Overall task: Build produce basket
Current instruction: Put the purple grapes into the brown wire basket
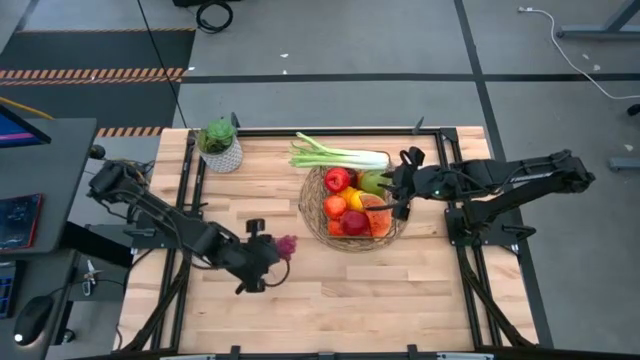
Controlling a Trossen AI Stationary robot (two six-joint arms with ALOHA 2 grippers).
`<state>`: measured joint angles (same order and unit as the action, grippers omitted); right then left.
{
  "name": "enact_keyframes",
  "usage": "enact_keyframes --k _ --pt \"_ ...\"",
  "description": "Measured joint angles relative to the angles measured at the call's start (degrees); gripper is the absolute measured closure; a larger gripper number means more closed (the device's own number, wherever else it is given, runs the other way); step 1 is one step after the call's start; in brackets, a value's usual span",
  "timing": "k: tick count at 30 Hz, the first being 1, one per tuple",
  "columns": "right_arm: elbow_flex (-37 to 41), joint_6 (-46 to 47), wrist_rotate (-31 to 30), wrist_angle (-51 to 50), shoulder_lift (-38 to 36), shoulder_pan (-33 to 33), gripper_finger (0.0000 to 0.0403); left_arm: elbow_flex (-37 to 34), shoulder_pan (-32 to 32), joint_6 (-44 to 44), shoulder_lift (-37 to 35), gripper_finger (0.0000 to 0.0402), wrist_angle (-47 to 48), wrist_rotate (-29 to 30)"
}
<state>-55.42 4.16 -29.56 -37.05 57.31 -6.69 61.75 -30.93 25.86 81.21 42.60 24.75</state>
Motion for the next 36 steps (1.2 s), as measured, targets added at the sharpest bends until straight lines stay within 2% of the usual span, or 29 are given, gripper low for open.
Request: enact_keyframes --k 6,11,15,19,23,27,30,36 --pt "0.0 1.5 -0.7 -0.7 -3.3 -1.5 0.0283 -2.3 3.0 -7.3 -5.0 0.0276 -14.0 0.3" --pt "0.0 3.7 -0.8 -1.8 -5.2 -2.9 0.0283 -2.3 6.4 -11.9 -7.5 0.0276 -21.9 -4.4" --pt "0.0 4.6 -0.9 -1.9 -5.6 -4.0 0.0283 -2.3 9.5 -13.5 -8.1 0.0276 -25.6 -7.6" --pt "0.0 5.2 -0.9 -3.3 -5.6 -5.0 0.0283 -2.3 11.3 -12.6 -7.8 0.0276 -22.8 -8.3" --pt "0.0 5.4 -0.9 -3.8 -5.6 -5.4 0.0283 -2.3 12.1 -9.8 -3.4 0.0276 -20.1 -8.8" --pt "0.0 6.2 -1.0 -4.2 -5.5 -5.4 0.0283 -2.3 11.6 -9.0 2.2 0.0264 -21.6 -11.7" --pt "0.0 7.2 -1.1 -5.5 -5.4 -5.4 0.0283 -2.3 10.7 -5.7 6.1 0.0239 -21.4 -12.3" --pt "0.0 8.8 -1.5 -6.4 -5.1 -5.4 0.0283 -2.3 8.9 0.2 12.9 0.0175 -25.4 -17.0"
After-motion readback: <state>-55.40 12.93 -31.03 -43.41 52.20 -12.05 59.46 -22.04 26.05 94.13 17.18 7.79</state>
